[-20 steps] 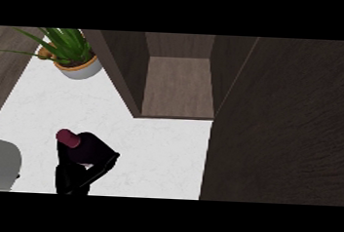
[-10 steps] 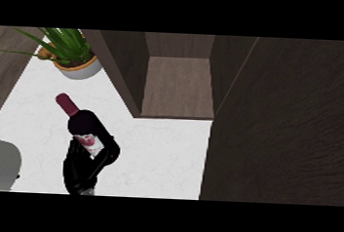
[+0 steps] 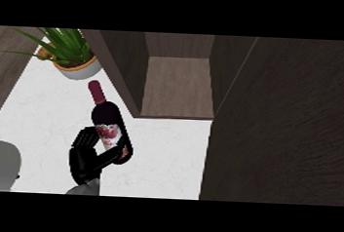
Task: Pick up the wine, place it into the cabinet and close the cabinet
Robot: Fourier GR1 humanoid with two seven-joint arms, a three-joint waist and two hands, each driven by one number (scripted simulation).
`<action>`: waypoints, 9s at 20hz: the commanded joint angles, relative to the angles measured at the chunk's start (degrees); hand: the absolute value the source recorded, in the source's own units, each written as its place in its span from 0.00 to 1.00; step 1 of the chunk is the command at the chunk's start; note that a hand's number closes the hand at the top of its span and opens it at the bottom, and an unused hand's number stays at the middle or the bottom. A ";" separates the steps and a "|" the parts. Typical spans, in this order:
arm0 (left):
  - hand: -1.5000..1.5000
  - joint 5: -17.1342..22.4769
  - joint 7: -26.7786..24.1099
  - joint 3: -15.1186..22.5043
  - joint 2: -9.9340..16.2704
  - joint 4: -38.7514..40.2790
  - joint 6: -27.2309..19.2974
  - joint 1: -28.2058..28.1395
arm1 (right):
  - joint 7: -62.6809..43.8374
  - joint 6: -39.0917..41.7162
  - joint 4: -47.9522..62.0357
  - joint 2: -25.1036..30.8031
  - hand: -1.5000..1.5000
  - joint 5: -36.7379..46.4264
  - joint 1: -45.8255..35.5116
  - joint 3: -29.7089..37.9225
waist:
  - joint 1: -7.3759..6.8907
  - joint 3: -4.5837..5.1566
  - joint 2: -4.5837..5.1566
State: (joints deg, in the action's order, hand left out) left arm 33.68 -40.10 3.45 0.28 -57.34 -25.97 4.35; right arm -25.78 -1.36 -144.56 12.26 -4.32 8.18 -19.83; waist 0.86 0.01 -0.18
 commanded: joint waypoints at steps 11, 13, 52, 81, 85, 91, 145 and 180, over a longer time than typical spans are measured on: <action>1.00 -0.73 -1.80 7.06 11.34 -9.79 29.62 -7.35 | -3.22 -0.59 -11.58 -0.17 0.00 -1.92 3.62 -1.25 | -0.21 -0.02 -0.22; 1.00 -1.05 -0.71 8.95 11.23 -13.14 30.57 -10.12 | -4.76 0.21 -12.37 0.99 0.00 -5.58 2.13 2.95 | -0.54 -0.05 -0.14; 1.00 -7.87 26.13 23.17 -0.28 -12.50 -11.48 23.06 | -3.78 2.95 -9.28 -1.59 0.00 -5.47 2.60 2.86 | 0.62 0.02 0.21; 1.00 17.17 10.45 19.83 -0.28 21.02 -3.94 41.78 | -0.43 8.33 -8.81 -1.35 0.00 -11.64 6.23 9.09 | 1.71 -0.02 0.48; 1.00 17.52 10.59 17.18 -0.28 26.24 -2.38 46.23 | -1.51 6.22 -6.59 -4.21 0.00 -9.20 3.44 6.45 | 1.47 0.02 0.63; 1.00 17.43 13.45 13.46 1.27 29.06 -3.67 53.41 | -0.05 8.39 -9.06 -3.76 0.00 -8.23 8.16 5.49 | 1.44 -0.02 0.30; 0.00 4.15 5.23 13.18 2.83 32.05 1.98 53.73 | -2.06 8.92 -10.99 -5.68 0.00 -4.81 9.67 2.89 | -1.27 0.00 -0.53; 0.00 -6.04 15.42 32.68 13.89 -42.02 -9.38 -0.40 | -3.95 16.30 -11.35 4.76 1.00 -5.72 10.58 -4.68 | -0.76 -0.02 -0.36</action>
State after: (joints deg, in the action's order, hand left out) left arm 28.00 -25.29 36.18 11.70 -95.13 -35.15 7.17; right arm -24.08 10.26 -143.87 11.45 -4.75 14.85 -22.60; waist -0.11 -0.01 -0.48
